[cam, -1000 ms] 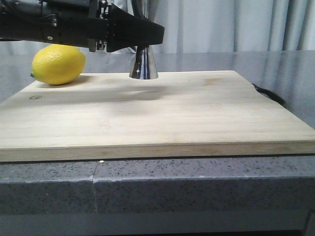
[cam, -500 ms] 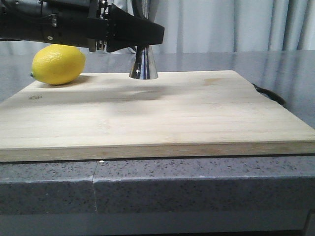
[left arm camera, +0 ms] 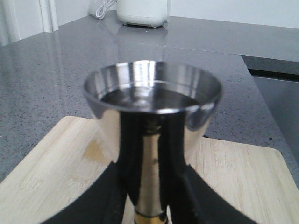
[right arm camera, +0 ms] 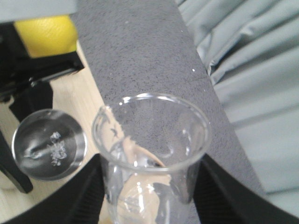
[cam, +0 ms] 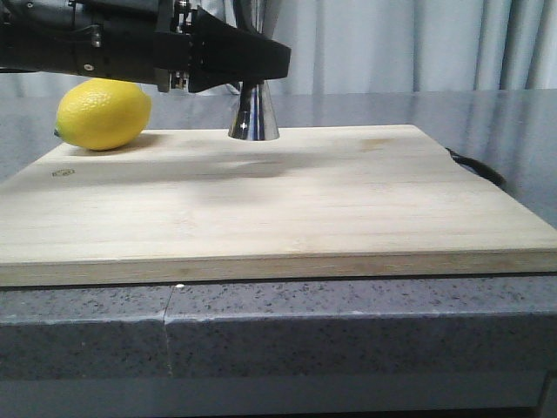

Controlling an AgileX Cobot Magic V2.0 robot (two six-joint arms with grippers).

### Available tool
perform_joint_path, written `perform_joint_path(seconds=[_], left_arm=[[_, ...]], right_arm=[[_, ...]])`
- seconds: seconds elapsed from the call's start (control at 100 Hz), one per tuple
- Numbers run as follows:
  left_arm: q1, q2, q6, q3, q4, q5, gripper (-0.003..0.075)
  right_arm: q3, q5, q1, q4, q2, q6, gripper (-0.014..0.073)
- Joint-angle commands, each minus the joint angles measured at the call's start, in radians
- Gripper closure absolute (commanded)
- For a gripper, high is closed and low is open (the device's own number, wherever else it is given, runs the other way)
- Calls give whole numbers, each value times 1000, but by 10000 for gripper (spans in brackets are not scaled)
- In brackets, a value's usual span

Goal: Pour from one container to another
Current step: 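Tilt the beaker with the right gripper, pouring liquid into the jigger, then lower the beaker onto the board with the right gripper and release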

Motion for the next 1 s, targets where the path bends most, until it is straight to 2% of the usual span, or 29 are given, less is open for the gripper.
perform_joint_path(seconds=[0.0, 0.12, 0.24, 0.45, 0.57, 0.68, 0.87, 0.99], left_arm=[[-8, -47, -8, -31, -72, 90, 566], [-8, -47, -8, -31, -72, 90, 566], [-8, -47, -8, -31, -72, 90, 566], [-8, -47, -8, -31, -72, 90, 566], [-8, -47, -8, -31, -72, 90, 566], [-8, -47, -8, -31, -72, 90, 566], [-8, -47, -8, -31, -72, 90, 566], [-8, -47, -8, -31, -72, 90, 566]], right_arm=[[-38, -50, -26, 1, -74, 132, 281], [3, -50, -78, 71, -124, 185, 281], [113, -111, -146, 208, -200, 185, 281], [434, -453, -227, 384, -347, 185, 281], [606, -680, -224, 460, -385, 185, 281], [718, -804, -222, 518, -379, 187, 279], [813, -947, -190, 535, -320, 196, 279], [854, -1111, -126, 533, -255, 210, 279]])
